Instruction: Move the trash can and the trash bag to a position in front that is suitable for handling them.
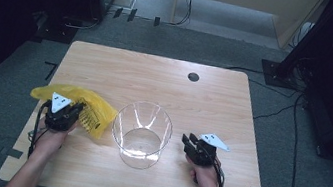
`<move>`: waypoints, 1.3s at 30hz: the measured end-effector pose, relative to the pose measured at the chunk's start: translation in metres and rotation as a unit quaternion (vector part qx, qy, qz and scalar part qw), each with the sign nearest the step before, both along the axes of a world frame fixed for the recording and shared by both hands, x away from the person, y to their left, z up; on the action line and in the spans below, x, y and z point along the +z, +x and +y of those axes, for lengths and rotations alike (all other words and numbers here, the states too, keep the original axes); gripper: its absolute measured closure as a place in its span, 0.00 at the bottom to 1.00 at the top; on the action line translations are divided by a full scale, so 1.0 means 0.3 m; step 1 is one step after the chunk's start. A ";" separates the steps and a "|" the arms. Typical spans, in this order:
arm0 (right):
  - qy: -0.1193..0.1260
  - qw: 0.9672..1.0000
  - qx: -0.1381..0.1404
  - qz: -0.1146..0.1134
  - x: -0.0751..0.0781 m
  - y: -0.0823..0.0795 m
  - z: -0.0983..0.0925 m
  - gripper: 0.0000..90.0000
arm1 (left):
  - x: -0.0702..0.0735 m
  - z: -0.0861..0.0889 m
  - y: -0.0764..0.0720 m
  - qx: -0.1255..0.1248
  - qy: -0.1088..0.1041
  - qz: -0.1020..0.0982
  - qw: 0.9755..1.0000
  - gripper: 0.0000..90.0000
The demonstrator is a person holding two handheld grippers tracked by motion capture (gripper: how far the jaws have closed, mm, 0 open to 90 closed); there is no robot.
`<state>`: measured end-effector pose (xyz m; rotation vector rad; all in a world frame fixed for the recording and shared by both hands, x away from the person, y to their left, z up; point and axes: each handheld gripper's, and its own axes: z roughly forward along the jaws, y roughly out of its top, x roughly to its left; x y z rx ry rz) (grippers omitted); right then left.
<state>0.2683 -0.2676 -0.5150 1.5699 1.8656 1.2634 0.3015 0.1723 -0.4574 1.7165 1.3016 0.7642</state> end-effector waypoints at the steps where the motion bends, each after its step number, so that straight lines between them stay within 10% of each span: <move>1: -0.001 1.000 0.000 0.000 -0.001 0.000 0.001 0.74 | 0.027 -0.005 -0.006 -0.003 -0.003 -0.010 1.000 0.99; 10: -0.002 1.000 0.004 0.004 -0.003 0.000 0.005 0.74 | 0.321 -0.084 -0.098 -0.030 -0.021 -0.118 0.992 0.99; 15: -0.003 1.000 0.005 0.005 -0.005 0.002 0.007 0.74 | 0.399 -0.164 -0.143 -0.055 -0.020 -0.157 0.986 0.99; 23: -0.003 1.000 0.008 0.007 -0.006 0.000 0.009 0.73 | 0.354 -0.319 -0.164 -0.073 0.012 -0.172 0.982 0.99; 30: -0.003 1.000 0.010 0.008 -0.006 -0.001 0.010 0.73 | 0.289 -0.405 -0.197 -0.099 0.080 -0.195 0.972 0.96; 39: -0.002 1.000 0.012 0.007 -0.006 -0.001 0.009 0.73 | 0.254 -0.400 -0.248 -0.174 0.069 -0.185 0.965 0.35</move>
